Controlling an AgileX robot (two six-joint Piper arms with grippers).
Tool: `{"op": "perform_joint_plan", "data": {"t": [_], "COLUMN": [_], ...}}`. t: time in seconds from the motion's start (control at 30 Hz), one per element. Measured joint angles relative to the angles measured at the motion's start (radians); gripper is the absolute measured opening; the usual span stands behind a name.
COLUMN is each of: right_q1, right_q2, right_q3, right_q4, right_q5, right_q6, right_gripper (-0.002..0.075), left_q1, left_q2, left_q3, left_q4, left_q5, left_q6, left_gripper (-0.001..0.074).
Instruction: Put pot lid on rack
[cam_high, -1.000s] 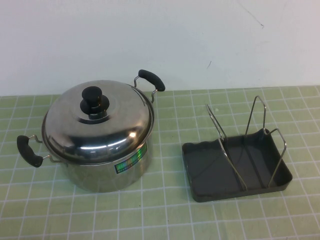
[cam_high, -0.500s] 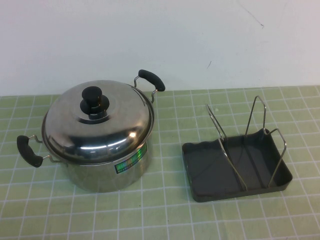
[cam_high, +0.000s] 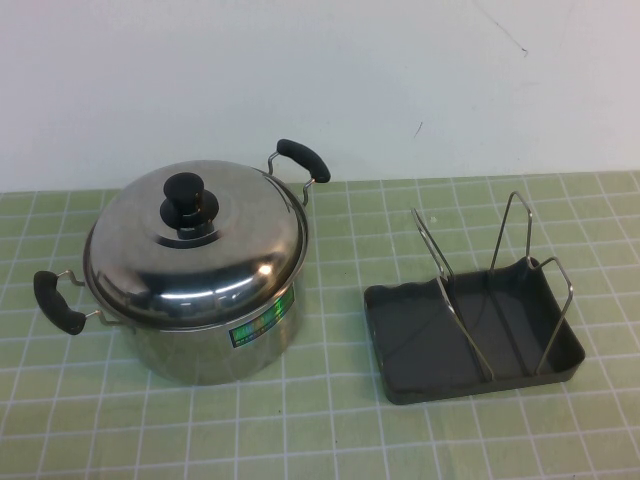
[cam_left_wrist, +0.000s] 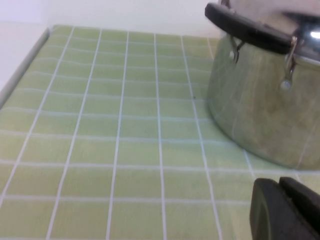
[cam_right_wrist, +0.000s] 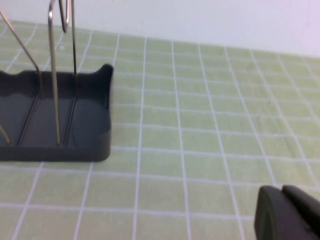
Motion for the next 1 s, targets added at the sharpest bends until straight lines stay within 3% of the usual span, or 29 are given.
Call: {"op": "perform_joint_plan", "data": {"t": [0.13, 0.43, 0.6, 0.73, 0.83, 1.0], "right_q1": [0.0, 0.0, 0.0, 0.0, 0.0, 0.0], "right_q2": [0.0, 0.0, 0.0, 0.0, 0.0, 0.0], "right_q3": [0.005, 0.005, 0.005, 0.005, -0.013, -0.183], "right_q4": [-0.027, -0.04, -0.002, 0.106, 0.207, 0.233], "right_q5": [-0.104, -0.637, -0.885, -0.961, -0.923, -0.616], "right_q6": [0.0, 0.0, -0.04, -0.146, -0.178, -0.36], "right_gripper": [-0.0001, -0.0001, -0.0001, -0.0001, -0.0001, -0.0001], "left_q1": [0.0, 0.0, 0.0, 0.0, 0.0, 0.0], "left_q2": [0.0, 0.0, 0.0, 0.0, 0.0, 0.005], "left_q3": [0.007, 0.007, 0.007, 0.007, -0.013, -0.184], "left_q4": [0.0, 0.015, 0.02, 0.016, -0.01, -0.016], "left_q5": [-0.114, -0.634, -0.77, -0.867, -0.781, -0.471], "left_q6": [0.0, 0.0, 0.0, -0.016, -0.07, -0.076], "left_gripper": [-0.0003, -0.0003, -0.0003, -0.0003, -0.0003, -0.0003]}}
